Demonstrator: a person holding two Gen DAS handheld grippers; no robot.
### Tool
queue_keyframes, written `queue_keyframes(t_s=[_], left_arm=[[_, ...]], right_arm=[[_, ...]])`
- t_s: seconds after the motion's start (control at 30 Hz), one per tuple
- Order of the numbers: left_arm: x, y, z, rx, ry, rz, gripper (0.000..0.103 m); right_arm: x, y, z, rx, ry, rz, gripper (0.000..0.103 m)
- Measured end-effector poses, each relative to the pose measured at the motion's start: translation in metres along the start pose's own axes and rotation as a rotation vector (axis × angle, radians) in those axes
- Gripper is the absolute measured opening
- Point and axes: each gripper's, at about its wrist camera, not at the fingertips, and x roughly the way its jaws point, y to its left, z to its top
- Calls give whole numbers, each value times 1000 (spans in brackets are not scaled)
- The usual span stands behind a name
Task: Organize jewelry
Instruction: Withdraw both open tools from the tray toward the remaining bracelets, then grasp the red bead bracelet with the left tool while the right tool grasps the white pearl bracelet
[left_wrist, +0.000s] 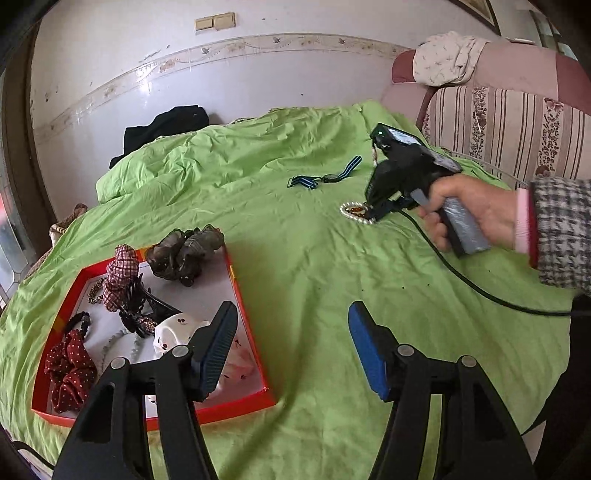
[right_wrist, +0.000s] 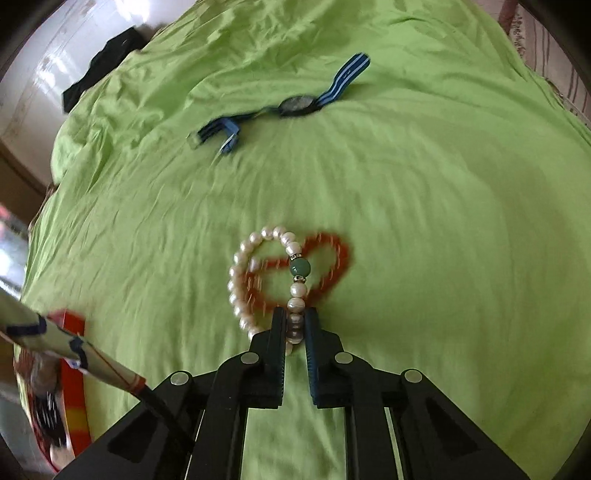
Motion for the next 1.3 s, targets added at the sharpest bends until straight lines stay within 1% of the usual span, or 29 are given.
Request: queue_keyframes(t_s=[0.13, 0.23, 0.33, 0.37, 0.43, 0.47, 0.53, 0.57, 0.6, 0.63, 0.7, 0.77, 0.87, 0.93, 1.0, 1.03, 1.1, 1.13, 1.17, 1.2, 1.27, 1.3], left_arm=[[-2, 2, -1, -12, -1, -11, 62], [-4, 2, -3, -8, -1, -8, 62], [-4, -1, -4, -8, 17, -15, 62], [-4, -2, -4, -10, 29, -17, 62], [-2, -2, -1, -36, 60, -29, 62], [-2, 0, 2, -63, 77, -50, 62], [-2, 1, 10, -110, 108, -92, 62], [-1, 0, 14, -121, 120, -101, 62], [0, -1, 19, -131, 131, -104, 62], [2, -4, 26, -140, 139, -106, 62], [9, -11, 42, -145, 157, -115, 63], [18, -18, 57, -139, 170, -110, 65], [44, -31, 80, -127, 198, -93, 67], [69, -37, 93, -134, 234, -99, 68], [102, -42, 103, -162, 288, -117, 68], [126, -44, 109, -193, 324, -130, 68], [158, -45, 115, -239, 368, -148, 67], [179, -46, 119, -267, 397, -160, 67], [195, -47, 122, -284, 415, -168, 66], [209, -48, 125, -297, 428, -175, 59], [238, -51, 132, -311, 453, -185, 49], [251, -54, 135, -317, 460, -188, 48]], right_arm=[[-22, -5, -36, -47, 44, 14, 10], [-48, -18, -71, -76, 65, 25, 11], [-70, -38, -101, -85, 82, 34, 11], [-76, -45, -110, -89, 79, 18, 11], [-89, -57, -121, -110, 44, -36, 11], [-95, -63, -125, -122, 18, -82, 11], [-100, -71, -122, -124, -14, -106, 11], [-102, -77, -120, -113, -31, -93, 12], [-103, -81, -118, -97, -47, -73, 15], [-103, -83, -118, -84, -60, -55, 23], [-100, -86, -115, -68, -83, -4, 32], [-93, -84, -114, -76, -92, 20, 33], [-85, -80, -117, -107, -115, 27, 33], [-84, -83, -120, -116, -131, 53, 33], [-86, -88, -120, -108, -125, 79, 33], [-87, -90, -119, -106, -121, 93, 33], [-87, -90, -119, -109, -114, 106, 33], [-86, -91, -119, -104, -102, 116, 33], [-85, -92, -119, -101, -95, 125, 33], [-85, -92, -118, -97, -88, 135, 33], [-84, -95, -116, -88, -76, 159, 33], [-83, -96, -115, -82, -70, 171, 33]])
